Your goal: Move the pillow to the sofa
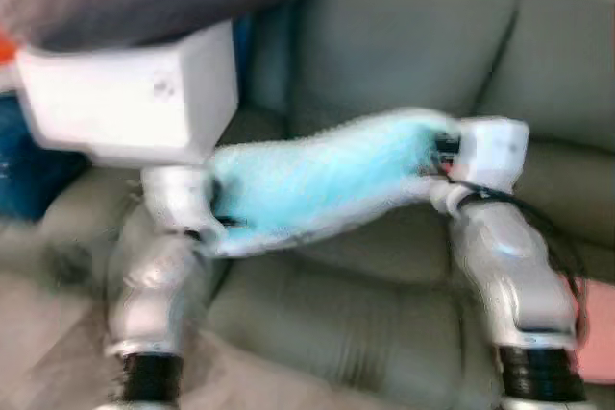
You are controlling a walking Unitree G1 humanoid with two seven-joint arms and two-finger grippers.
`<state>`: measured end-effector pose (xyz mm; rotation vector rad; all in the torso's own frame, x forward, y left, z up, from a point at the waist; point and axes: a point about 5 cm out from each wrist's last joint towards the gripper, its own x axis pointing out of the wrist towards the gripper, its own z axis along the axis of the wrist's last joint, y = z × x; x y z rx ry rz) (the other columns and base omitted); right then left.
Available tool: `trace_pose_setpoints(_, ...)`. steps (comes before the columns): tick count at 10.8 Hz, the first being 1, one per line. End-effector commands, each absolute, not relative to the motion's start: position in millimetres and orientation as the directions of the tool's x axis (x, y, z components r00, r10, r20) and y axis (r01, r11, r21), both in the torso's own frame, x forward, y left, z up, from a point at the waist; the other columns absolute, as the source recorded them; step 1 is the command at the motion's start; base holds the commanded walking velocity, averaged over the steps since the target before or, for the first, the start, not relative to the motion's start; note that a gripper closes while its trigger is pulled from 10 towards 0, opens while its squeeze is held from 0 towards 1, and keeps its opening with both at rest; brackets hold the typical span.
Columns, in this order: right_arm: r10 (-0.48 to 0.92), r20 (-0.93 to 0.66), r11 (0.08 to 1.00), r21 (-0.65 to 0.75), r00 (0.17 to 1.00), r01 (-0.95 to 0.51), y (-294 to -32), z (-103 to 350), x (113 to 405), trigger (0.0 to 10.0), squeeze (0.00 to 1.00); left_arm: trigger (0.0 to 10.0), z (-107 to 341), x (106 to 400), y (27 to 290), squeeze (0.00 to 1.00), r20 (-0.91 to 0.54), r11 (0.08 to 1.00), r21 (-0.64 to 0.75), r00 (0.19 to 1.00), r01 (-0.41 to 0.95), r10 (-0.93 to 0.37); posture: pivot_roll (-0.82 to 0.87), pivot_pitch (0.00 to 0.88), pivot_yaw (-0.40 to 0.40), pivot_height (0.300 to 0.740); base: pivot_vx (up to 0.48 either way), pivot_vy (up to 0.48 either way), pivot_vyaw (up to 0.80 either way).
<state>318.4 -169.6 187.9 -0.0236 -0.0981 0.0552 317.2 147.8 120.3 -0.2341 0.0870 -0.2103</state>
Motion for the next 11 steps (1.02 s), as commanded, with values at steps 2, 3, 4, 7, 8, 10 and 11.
trace_pose_setpoints(2, 0.086, 0.146, 0.996, -0.025, 0.985, -0.083, -161.0, 199.3, 318.2, 10.0, 0.00, 10.0, 128.3, 318.7, 157.7, 0.00, -0.039, 0.960, -0.214, 0.980, 0.182, -0.195, -0.17, 0.000, -0.004, 0.740, 0.368, 0.000, -0.59)
trace_pose_setpoints(3, 0.086, 0.146, 0.996, -0.025, 0.985, -0.083, -161.0, 199.2, 318.1, 10.0, 0.00, 10.0, 126.9, 318.8, 157.9, 0.00, -0.050, 0.964, -0.203, 0.981, 0.172, -0.186, -0.17, 0.000, -0.005, 0.740, 0.000, 0.000, 0.00)
trace_pose_setpoints(4, 0.087, 0.146, 0.996, -0.026, 0.985, -0.084, -161.1, 199.1, 317.9, 10.0, 0.00, 10.0, 126.4, 319.2, 158.0, 0.00, -0.054, 0.967, -0.197, 0.983, 0.164, -0.178, -0.17, 0.000, -0.005, 0.740, 0.000, 0.000, 0.00)
trace_pose_setpoints(7, 0.090, 0.146, 0.996, -0.030, 0.985, -0.087, -160.8, 199.0, 318.2, 10.0, 0.00, 10.0, 124.5, 323.3, 162.2, 0.00, -0.086, 0.969, -0.214, 0.986, 0.119, -0.141, -0.17, 0.000, -0.007, 0.740, 0.000, 0.000, 0.00)
trace_pose_setpoints(8, 0.092, 0.145, 0.996, -0.031, 0.985, -0.088, -160.4, 198.9, 318.2, 10.0, 0.00, 10.0, 124.6, 324.2, 163.2, 0.00, -0.088, 0.969, -0.218, 0.986, 0.121, -0.143, -0.17, 0.000, -0.006, 0.740, 0.000, 0.000, 0.00)
trace_pose_setpoints(10, 0.092, 0.146, 0.996, -0.030, 0.985, -0.088, -160.3, 199.1, 318.5, 10.0, 0.00, 10.0, 125.5, 325.2, 164.2, 0.00, -0.088, 0.972, -0.199, 0.986, 0.123, -0.143, -0.17, 0.000, -0.005, 0.740, 0.000, 0.000, 0.00)
trace_pose_setpoints(11, 0.089, 0.145, 0.996, -0.029, 0.985, -0.086, -160.2, 198.9, 318.4, 10.0, 0.00, 10.0, 125.6, 325.6, 164.6, 0.00, -0.091, 0.973, -0.193, 0.985, 0.126, -0.146, -0.17, 0.000, -0.004, 0.740, 0.000, 0.000, 0.00)
